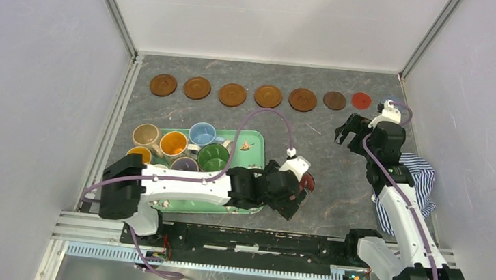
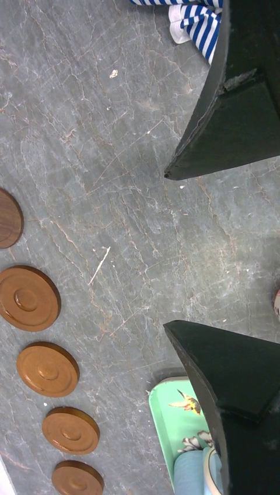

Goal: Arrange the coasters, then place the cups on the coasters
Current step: Pick up the cup at the center of the board.

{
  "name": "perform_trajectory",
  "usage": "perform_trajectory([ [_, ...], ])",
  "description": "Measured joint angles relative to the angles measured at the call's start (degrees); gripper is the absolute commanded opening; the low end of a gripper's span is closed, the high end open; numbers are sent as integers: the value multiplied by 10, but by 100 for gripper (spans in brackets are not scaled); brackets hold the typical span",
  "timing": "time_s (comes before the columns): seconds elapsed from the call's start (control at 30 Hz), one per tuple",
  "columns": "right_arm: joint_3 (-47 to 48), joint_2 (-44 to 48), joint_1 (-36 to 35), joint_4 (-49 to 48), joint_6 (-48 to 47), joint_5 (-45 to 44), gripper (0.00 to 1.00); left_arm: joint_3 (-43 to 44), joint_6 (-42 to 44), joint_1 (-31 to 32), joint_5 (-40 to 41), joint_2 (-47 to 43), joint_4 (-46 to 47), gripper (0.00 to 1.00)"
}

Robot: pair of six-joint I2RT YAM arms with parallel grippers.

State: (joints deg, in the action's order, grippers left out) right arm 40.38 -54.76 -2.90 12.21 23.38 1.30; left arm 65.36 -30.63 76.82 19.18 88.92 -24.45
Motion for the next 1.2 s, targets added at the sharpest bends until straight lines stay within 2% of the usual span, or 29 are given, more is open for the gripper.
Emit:
perform_trajectory([
  [0.23, 0, 10, 0, 9, -4, 0, 98, 34, 0, 14, 5, 71, -3, 83],
  [0.43, 0, 10, 0, 12, -7, 1, 98, 37, -5, 14, 20, 84, -15, 72],
  [1.03, 0, -5, 0, 12, -12, 1, 98, 43, -7, 14, 34, 117, -22, 61],
  [1.13, 0, -7, 0, 12, -14, 2, 98, 43, -6, 14, 38, 124, -22, 56],
  [1.2, 0, -8, 0, 12, -14, 2, 98, 45, -6, 14, 42, 127, -22, 48],
])
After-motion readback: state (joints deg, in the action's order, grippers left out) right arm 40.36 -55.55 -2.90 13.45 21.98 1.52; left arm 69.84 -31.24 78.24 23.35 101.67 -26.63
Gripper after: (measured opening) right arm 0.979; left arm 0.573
